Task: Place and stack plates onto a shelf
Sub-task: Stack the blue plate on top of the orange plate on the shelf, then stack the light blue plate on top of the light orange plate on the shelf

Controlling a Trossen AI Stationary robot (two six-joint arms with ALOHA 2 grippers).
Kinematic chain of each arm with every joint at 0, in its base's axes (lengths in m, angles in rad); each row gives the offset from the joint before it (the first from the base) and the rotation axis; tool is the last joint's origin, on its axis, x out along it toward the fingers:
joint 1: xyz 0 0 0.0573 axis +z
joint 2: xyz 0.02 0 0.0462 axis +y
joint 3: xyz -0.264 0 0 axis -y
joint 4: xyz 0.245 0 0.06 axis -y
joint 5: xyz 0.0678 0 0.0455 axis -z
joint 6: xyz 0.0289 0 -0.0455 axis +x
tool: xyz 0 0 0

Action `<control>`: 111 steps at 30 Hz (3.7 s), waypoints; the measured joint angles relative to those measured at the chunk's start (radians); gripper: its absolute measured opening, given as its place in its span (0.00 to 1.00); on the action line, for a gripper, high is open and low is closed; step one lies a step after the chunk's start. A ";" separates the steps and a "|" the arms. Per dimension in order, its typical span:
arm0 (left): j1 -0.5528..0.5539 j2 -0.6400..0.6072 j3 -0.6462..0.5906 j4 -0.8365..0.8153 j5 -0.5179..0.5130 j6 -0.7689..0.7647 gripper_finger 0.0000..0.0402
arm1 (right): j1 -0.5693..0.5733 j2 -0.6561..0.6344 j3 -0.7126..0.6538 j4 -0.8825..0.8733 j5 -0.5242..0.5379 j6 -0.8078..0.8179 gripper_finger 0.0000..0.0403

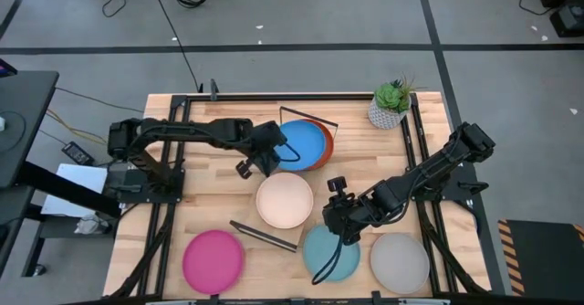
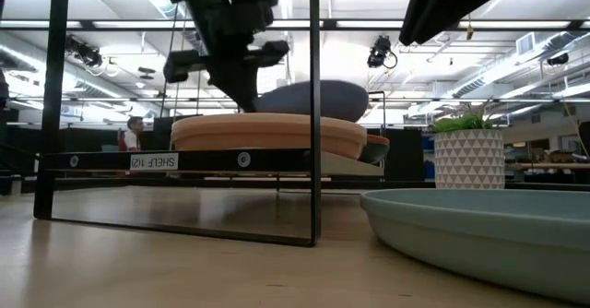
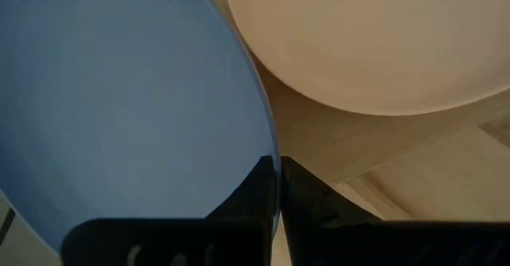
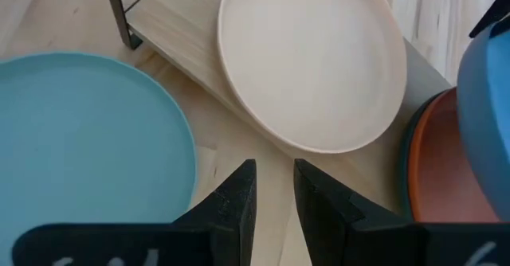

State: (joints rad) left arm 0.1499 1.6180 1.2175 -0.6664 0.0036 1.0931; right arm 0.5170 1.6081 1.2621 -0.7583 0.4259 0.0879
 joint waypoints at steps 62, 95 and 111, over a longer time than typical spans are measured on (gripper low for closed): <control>-0.277 -0.668 -0.429 0.302 0.021 -0.800 0.35 | 0.000 0.010 -0.140 0.092 -0.180 0.450 0.25; -0.108 -0.804 -0.490 0.241 -0.011 -0.872 0.35 | 0.011 0.142 -0.202 0.057 -0.255 0.680 0.38; -0.101 -0.800 -0.490 0.221 -0.011 -0.900 0.35 | -0.027 0.138 -0.323 0.209 -0.359 0.724 0.29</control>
State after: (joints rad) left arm 0.0486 0.8177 0.7273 -0.4453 -0.0070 0.1936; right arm 0.4897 1.7462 0.9394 -0.5490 0.0672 0.8120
